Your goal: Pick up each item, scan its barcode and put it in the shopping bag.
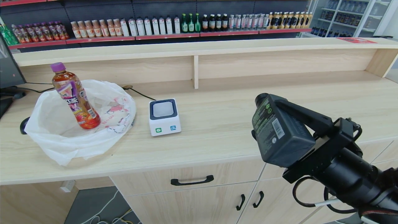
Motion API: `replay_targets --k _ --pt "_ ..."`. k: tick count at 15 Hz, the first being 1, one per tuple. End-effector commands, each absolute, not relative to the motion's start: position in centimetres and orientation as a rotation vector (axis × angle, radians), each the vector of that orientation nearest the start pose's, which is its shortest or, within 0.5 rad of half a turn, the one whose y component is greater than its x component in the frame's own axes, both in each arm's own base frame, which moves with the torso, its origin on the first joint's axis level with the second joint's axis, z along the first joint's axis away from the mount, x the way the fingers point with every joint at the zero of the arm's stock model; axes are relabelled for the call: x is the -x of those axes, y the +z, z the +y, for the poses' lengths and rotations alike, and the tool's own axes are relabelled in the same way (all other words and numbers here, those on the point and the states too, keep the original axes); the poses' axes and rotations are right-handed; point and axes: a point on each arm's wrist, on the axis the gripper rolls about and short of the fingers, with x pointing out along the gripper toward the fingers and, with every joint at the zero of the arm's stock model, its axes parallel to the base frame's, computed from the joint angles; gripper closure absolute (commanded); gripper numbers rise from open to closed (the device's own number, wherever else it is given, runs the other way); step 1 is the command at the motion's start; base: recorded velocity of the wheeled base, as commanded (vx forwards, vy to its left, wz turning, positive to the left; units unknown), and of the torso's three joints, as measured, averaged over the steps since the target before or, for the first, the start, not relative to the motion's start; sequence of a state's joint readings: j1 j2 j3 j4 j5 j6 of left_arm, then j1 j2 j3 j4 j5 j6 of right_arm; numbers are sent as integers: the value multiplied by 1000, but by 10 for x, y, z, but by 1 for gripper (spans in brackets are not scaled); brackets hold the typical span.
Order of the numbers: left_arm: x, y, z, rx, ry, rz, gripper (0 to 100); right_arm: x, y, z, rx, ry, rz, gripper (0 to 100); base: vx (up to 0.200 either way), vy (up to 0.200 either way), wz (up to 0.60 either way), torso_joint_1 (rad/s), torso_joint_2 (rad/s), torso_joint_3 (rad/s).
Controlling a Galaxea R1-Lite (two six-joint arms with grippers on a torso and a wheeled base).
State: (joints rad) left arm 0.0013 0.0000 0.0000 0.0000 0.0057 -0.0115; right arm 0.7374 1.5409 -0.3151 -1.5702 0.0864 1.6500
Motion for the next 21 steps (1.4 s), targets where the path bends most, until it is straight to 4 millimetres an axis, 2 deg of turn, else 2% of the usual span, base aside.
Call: replay_targets --k 1,10,15,21 --pt "23 75 0 12 8 0 0 -159 195 148 -1683 905 451 100 0 0 0 0 0 0" --pt "23 75 0 12 8 0 0 -137 199 144 -1871 943 602 100 0 0 0 0 0 0" --pt "23 75 0 12 8 0 0 -134 202 140 -1961 941 649 100 0 0 0 0 0 0" --pt "23 75 0 12 8 0 0 -129 219 135 -2032 1019 633 100 0 0 0 0 0 0"
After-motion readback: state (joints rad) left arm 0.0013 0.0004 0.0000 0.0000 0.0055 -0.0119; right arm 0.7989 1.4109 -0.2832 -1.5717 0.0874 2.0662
